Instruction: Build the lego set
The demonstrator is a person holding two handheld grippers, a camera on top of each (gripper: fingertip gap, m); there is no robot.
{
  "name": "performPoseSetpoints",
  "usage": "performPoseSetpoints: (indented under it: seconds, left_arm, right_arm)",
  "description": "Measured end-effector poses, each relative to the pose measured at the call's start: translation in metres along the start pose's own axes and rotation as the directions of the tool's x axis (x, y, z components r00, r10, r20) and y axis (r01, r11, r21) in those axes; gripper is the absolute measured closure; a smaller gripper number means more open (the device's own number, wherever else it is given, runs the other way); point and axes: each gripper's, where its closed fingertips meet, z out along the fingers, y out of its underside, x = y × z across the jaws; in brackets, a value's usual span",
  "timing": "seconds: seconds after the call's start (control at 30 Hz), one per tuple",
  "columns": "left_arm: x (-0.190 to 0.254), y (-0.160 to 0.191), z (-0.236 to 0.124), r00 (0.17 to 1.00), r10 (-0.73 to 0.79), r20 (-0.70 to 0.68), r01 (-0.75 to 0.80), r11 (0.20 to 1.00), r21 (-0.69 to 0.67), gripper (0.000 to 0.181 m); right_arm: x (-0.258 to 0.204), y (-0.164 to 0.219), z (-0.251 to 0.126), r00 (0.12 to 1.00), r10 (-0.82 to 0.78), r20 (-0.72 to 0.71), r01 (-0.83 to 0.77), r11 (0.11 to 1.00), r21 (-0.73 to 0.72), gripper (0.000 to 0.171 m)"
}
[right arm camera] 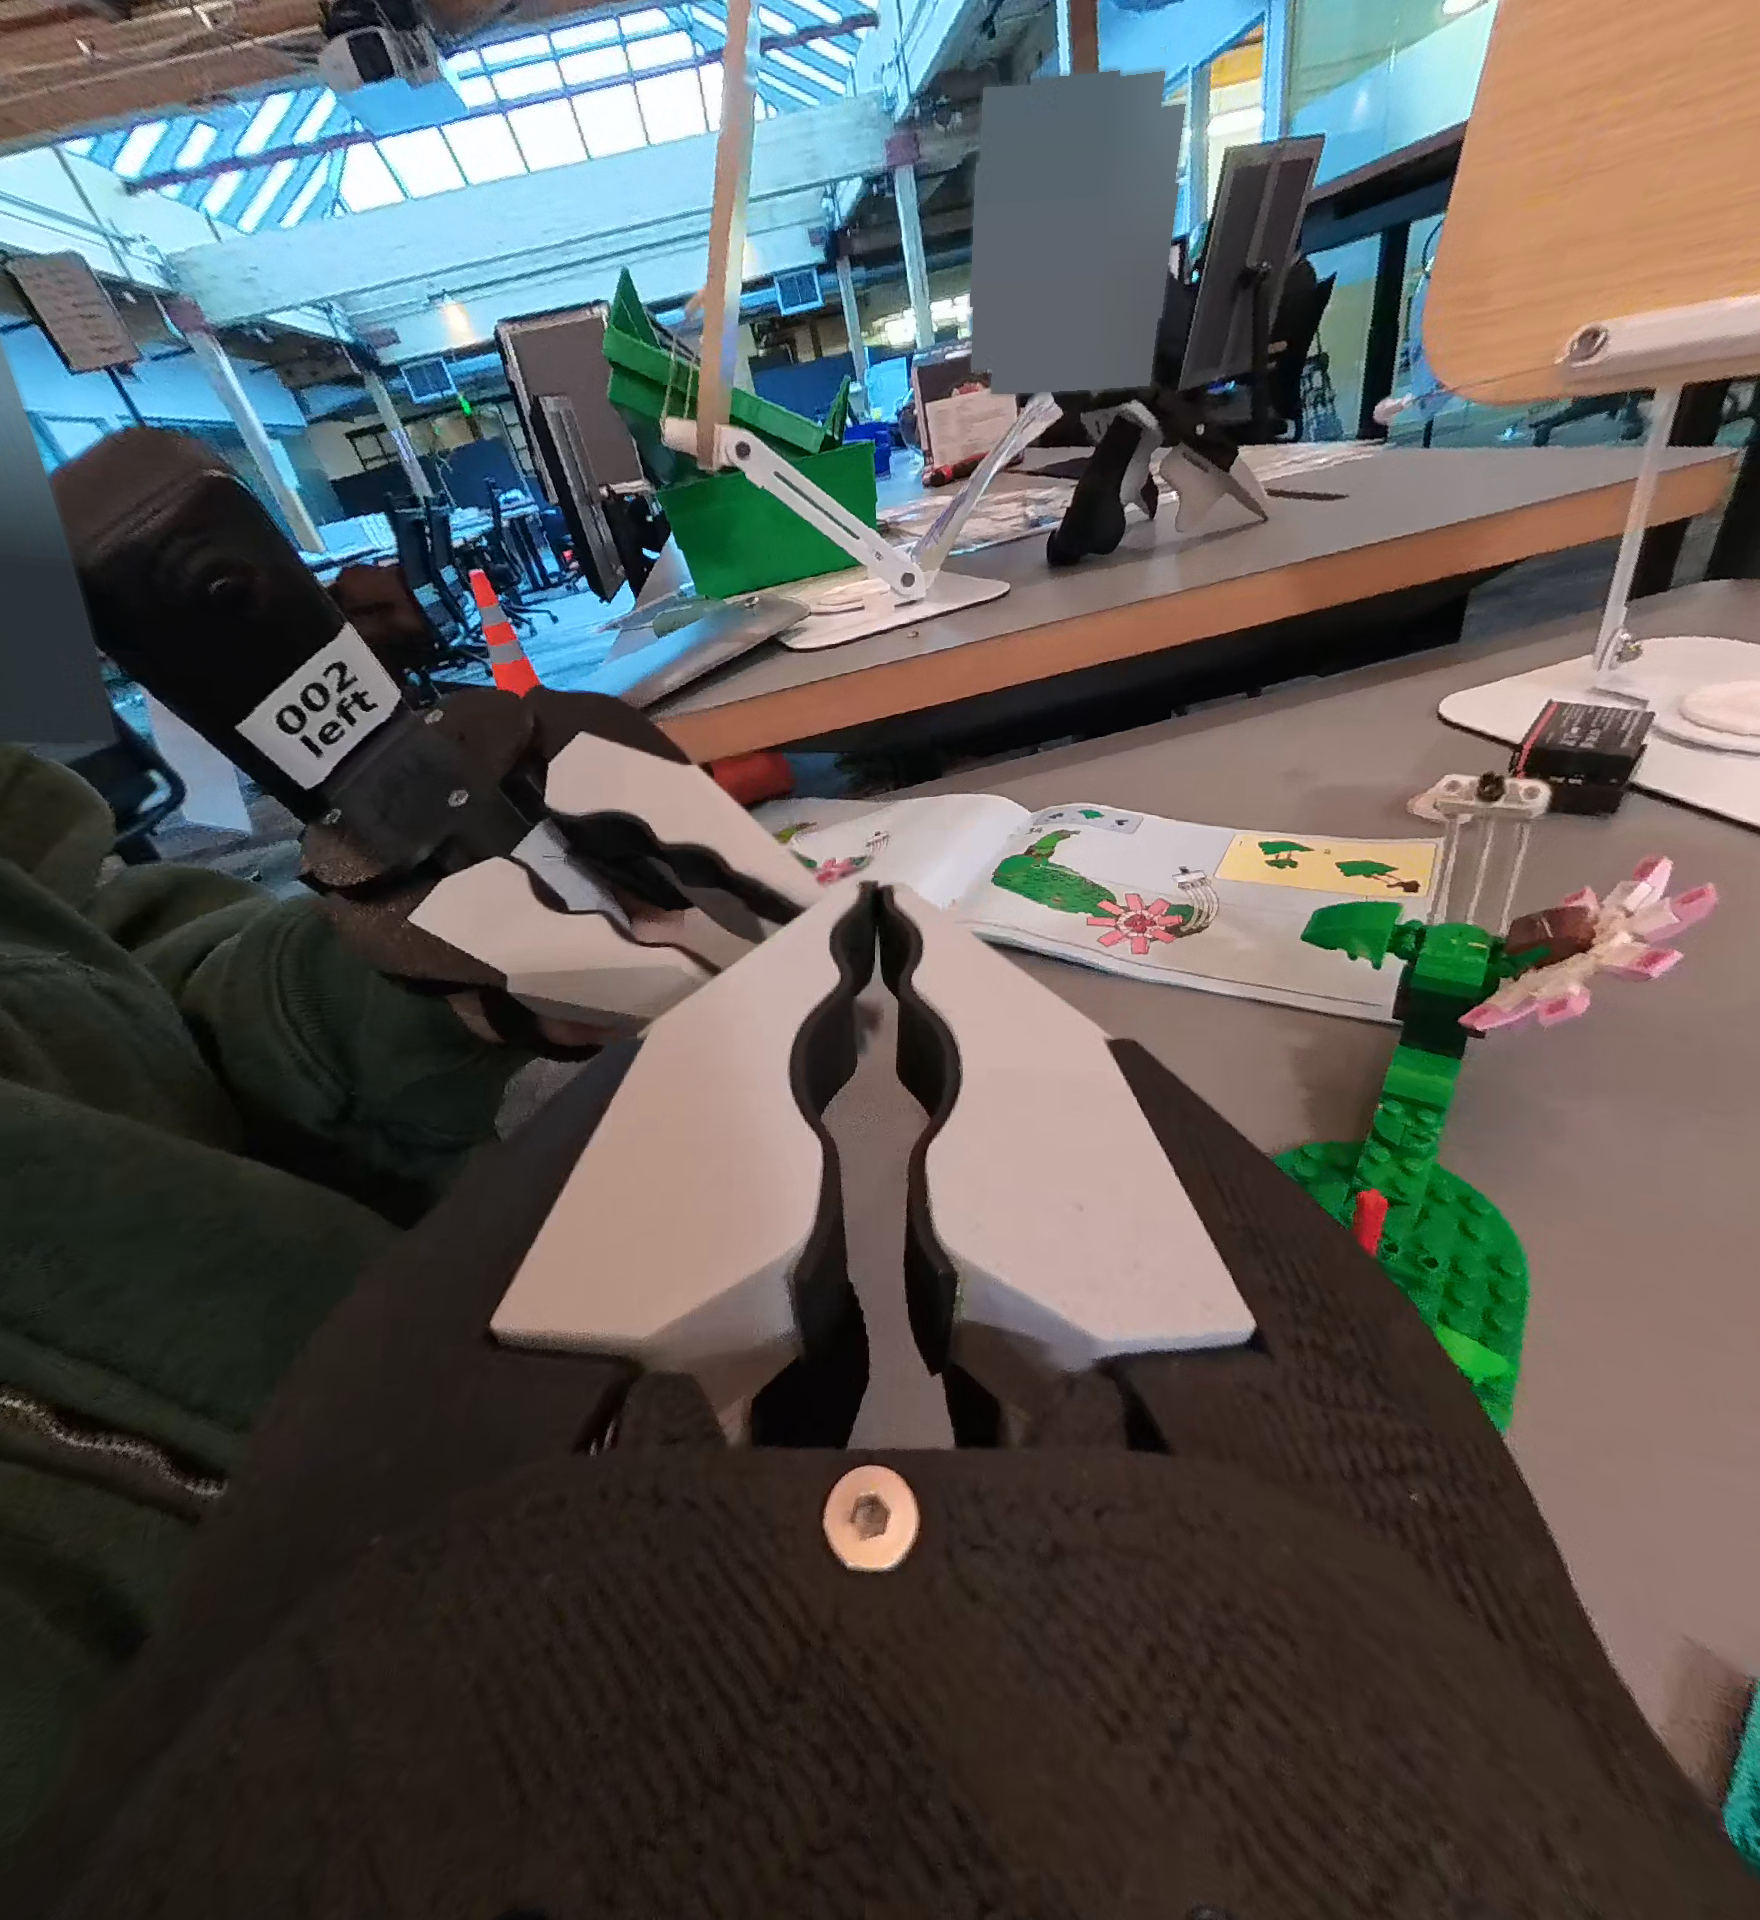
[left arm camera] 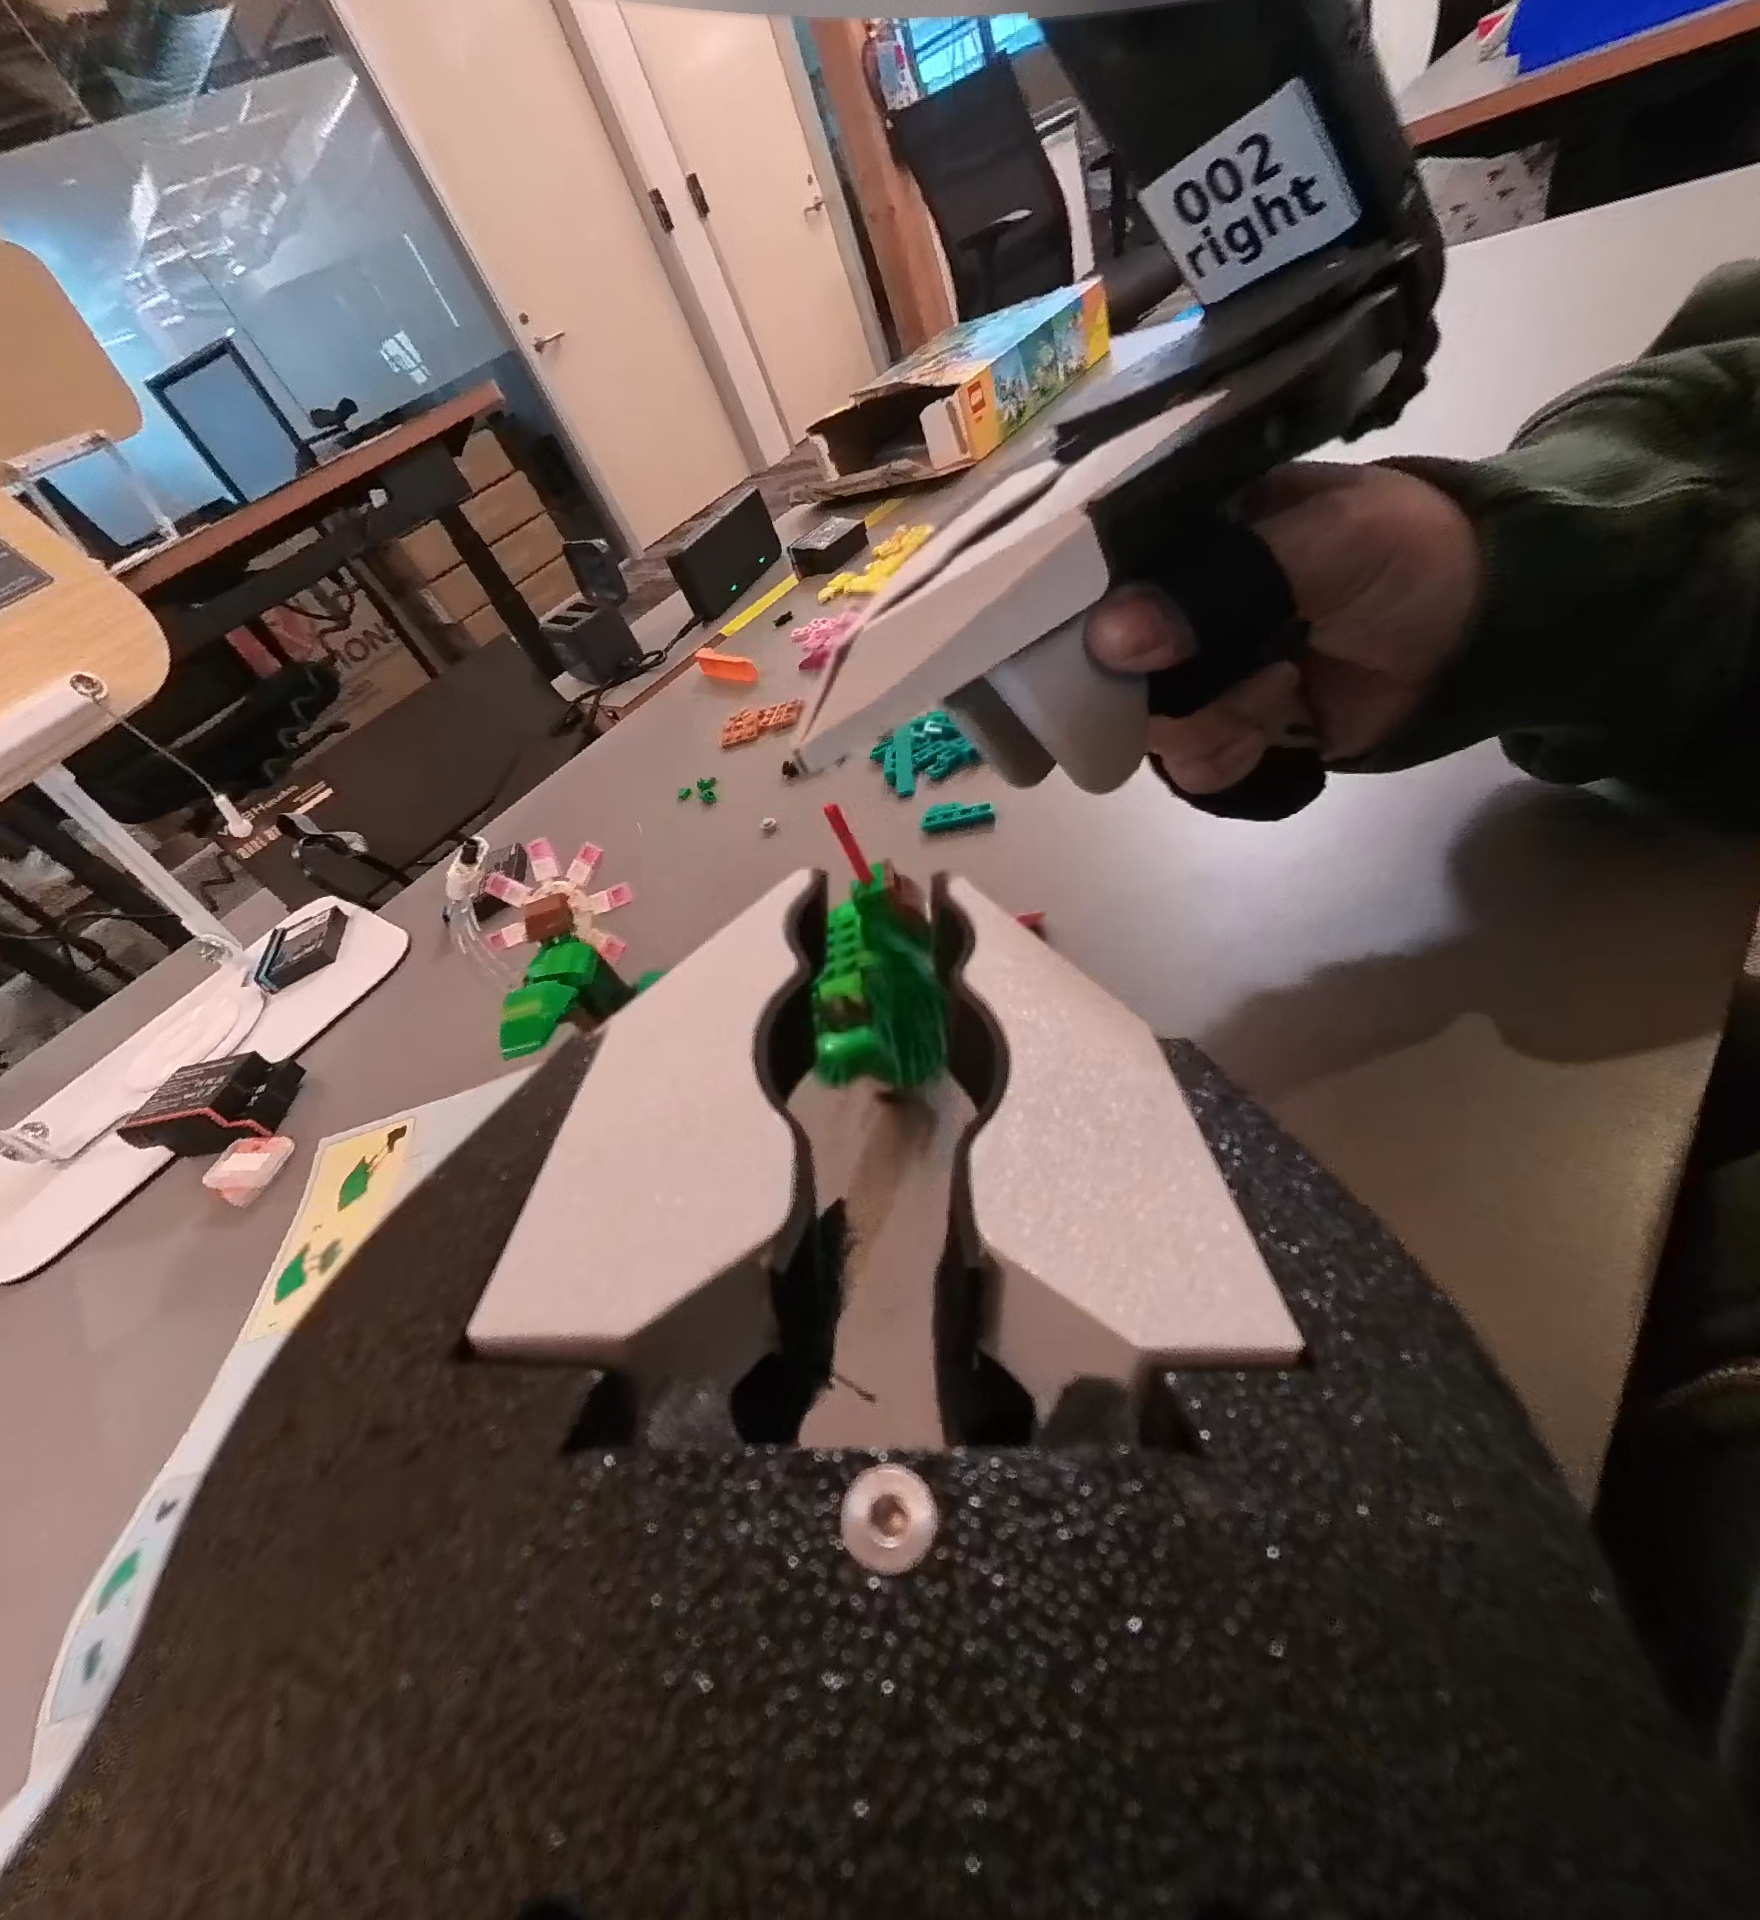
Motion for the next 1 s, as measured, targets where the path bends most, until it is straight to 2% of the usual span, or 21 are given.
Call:
performPoseSetpoints:
  seconds: [0.13, 0.3, 0.4, 0.47, 0.57, 0.63, 0.87, 1.0]
  left_arm:
    - [-0.001, 0.013, 0.001, 0.999, -0.043, -0.011, 0.043, 0.998, -0.039, 0.165]
    - [-0.009, 0.021, -0.003, 0.997, -0.078, 0.003, 0.079, 0.995, -0.056, 0.165]
    - [-0.016, 0.023, -0.006, 0.994, -0.105, 0.015, 0.106, 0.993, -0.053, 0.164]
    - [-0.021, 0.023, -0.009, 0.993, -0.11, 0.029, 0.112, 0.992, -0.052, 0.162]
    - [-0.029, 0.019, -0.017, 0.991, -0.125, 0.04, 0.126, 0.992, -0.027, 0.161]
    - [-0.035, 0.018, -0.024, 0.988, -0.149, 0.046, 0.15, 0.989, -0.014, 0.159]
    - [-0.039, 0.02, -0.048, 0.978, -0.201, 0.062, 0.202, 0.979, -0.013, 0.156]
    - [-0.037, 0.024, -0.057, 0.972, -0.226, 0.059, 0.229, 0.973, -0.031, 0.15]
  right_arm:
    - [0.007, 0.008, 0.0, 1.0, 0.018, -0.014, -0.019, 0.999, -0.032, 0.171]
    - [0.024, 0.001, -0.009, 0.995, -0.048, -0.09, 0.044, 0.998, -0.049, 0.171]
    - [0.034, 0.005, -0.013, 0.99, -0.083, -0.116, 0.069, 0.991, -0.113, 0.171]
    - [0.035, 0.014, -0.013, 0.992, -0.093, -0.084, 0.075, 0.978, -0.196, 0.171]
    - [0.03, 0.046, -0.011, 0.998, -0.058, 0.007, 0.056, 0.916, -0.397, 0.153]
    - [0.033, 0.068, -0.01, 0.997, -0.081, 0.006, 0.073, 0.861, -0.503, 0.143]
    - [0.047, 0.097, 0.001, 0.972, -0.233, 0.006, 0.18, 0.734, -0.654, 0.146]
    - [0.042, 0.097, 0.005, 0.973, -0.231, 0.02, 0.188, 0.735, -0.651, 0.152]
